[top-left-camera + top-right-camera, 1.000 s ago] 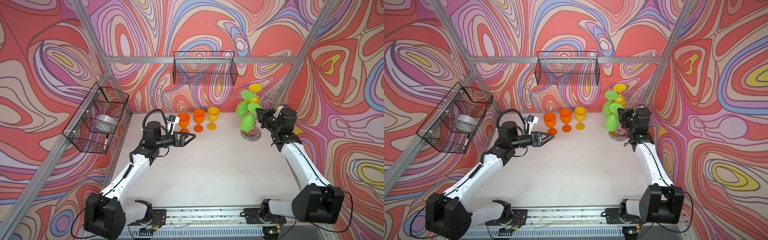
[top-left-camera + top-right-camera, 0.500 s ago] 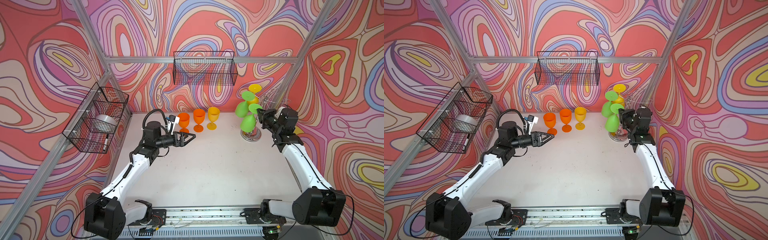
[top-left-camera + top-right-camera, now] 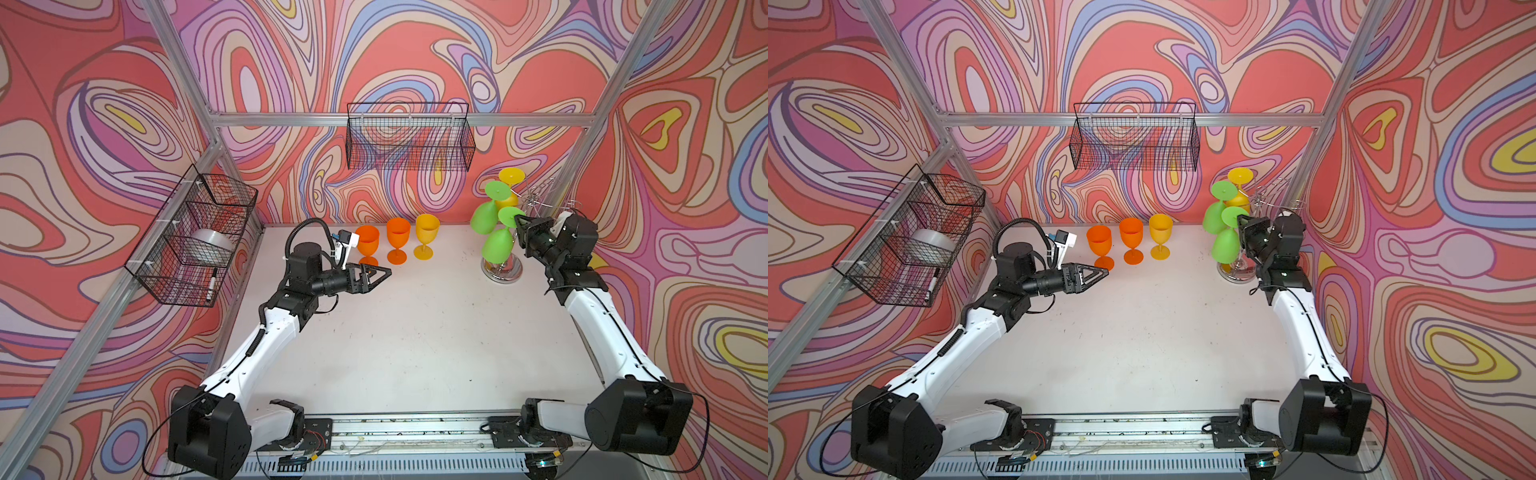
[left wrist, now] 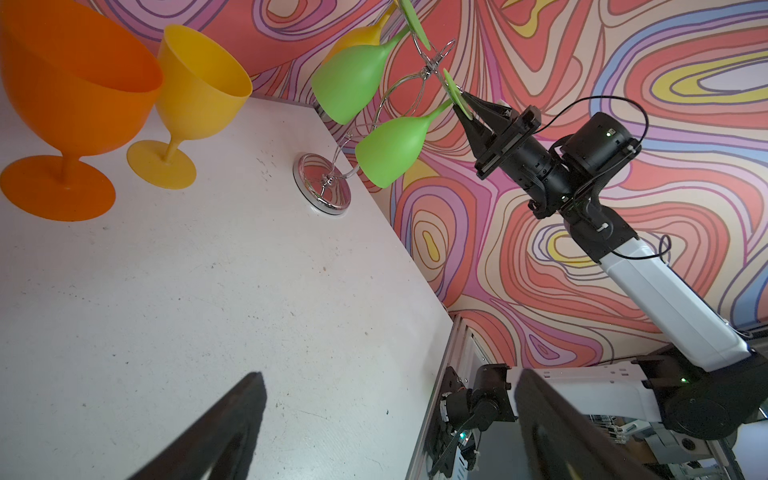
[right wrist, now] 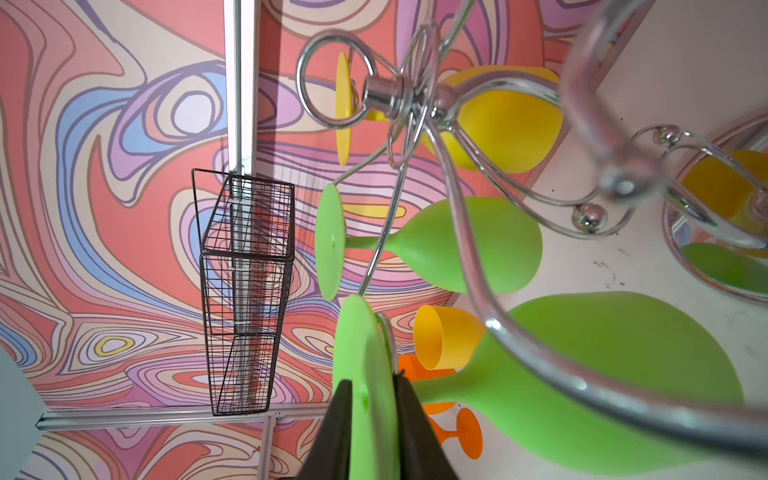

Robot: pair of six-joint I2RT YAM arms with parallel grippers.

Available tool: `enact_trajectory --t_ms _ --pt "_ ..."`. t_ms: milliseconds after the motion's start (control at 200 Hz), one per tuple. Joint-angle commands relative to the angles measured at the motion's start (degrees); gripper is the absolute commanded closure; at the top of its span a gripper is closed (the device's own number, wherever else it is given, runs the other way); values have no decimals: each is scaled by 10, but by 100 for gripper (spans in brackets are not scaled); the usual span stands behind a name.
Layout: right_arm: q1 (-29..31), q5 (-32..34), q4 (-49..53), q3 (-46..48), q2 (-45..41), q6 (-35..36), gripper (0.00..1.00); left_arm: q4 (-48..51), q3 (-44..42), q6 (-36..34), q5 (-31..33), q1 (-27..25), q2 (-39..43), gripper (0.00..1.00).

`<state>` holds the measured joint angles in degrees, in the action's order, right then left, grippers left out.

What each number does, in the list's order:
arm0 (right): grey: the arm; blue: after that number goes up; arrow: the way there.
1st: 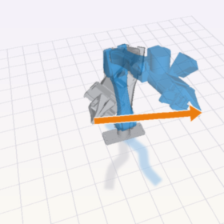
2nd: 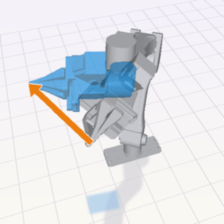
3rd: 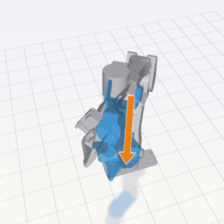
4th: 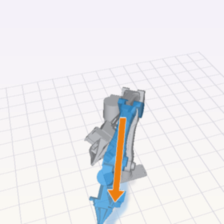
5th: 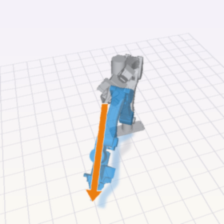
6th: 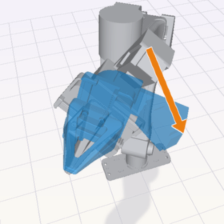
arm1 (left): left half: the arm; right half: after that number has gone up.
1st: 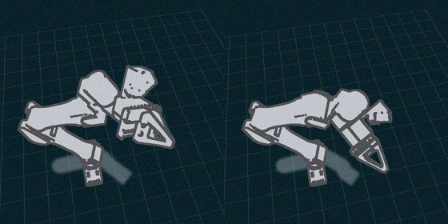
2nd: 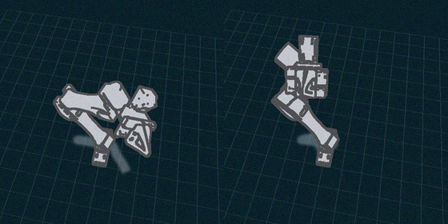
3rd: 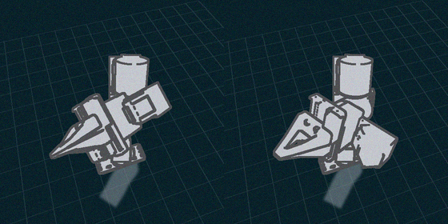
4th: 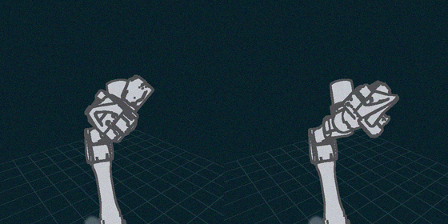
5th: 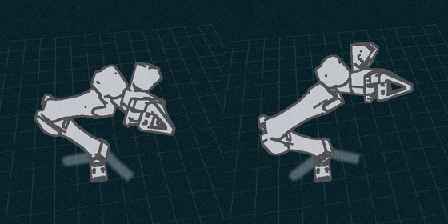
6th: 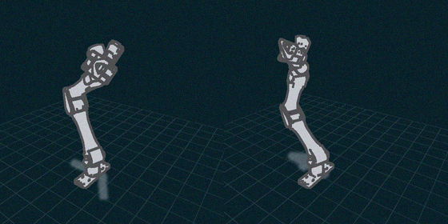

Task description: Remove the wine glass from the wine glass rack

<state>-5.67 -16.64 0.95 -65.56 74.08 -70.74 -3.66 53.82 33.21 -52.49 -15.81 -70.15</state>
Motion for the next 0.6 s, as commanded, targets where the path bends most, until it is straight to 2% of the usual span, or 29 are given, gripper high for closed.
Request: enact_trajectory --t_ms 0,376,591 --pt "-2 -14 -25 -18 -24 11 79 -12 -4 -5 -5 -2 3 6" --pt "-3 -25 30 -32 -39 26 70 -13 -4 -1 -5 -2 4 6" --pt "-2 -27 41 -34 -39 30 70 -13 -4 1 -5 -2 3 6"
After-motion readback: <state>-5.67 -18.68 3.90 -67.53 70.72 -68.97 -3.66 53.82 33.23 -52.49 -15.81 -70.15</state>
